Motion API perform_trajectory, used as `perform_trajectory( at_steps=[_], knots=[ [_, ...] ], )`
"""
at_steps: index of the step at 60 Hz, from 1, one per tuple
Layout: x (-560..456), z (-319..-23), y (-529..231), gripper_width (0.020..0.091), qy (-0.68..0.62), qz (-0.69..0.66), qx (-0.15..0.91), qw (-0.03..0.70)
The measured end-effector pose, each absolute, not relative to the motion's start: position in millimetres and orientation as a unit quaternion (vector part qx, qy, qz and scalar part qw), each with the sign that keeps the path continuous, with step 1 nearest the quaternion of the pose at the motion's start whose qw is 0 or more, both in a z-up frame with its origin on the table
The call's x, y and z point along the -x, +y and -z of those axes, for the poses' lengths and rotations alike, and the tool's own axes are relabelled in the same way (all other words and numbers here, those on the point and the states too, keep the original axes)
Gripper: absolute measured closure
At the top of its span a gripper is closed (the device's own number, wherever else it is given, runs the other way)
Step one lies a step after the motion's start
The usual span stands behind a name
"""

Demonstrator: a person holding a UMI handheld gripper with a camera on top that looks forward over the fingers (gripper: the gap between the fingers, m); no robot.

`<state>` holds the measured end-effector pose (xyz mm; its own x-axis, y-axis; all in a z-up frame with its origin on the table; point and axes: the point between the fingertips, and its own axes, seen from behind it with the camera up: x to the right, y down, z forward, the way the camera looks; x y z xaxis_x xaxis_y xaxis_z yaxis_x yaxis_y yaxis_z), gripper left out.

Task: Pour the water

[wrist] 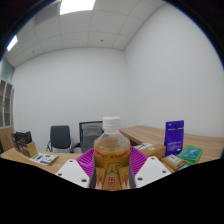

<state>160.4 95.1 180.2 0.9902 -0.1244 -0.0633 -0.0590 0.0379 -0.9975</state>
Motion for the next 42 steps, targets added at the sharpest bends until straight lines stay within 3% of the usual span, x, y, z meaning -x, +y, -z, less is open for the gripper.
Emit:
perform_trajectory(
  at_steps=[12, 30, 37, 42],
  knots=[
    [-173.3, -103.9, 114.7, 0.0651, 0.038, 0.013, 0.735, 0.677],
    [-170.9, -105.6, 114.0, 0.0607, 0.028, 0.008, 0.724, 0.689],
    [-169.8, -101.6, 112.4, 0.0497, 0.021, 0.007, 0.742, 0.670],
    [-165.8, -97.1, 99.4, 0.0254, 0.035, -0.014, 0.766, 0.641]
  ],
)
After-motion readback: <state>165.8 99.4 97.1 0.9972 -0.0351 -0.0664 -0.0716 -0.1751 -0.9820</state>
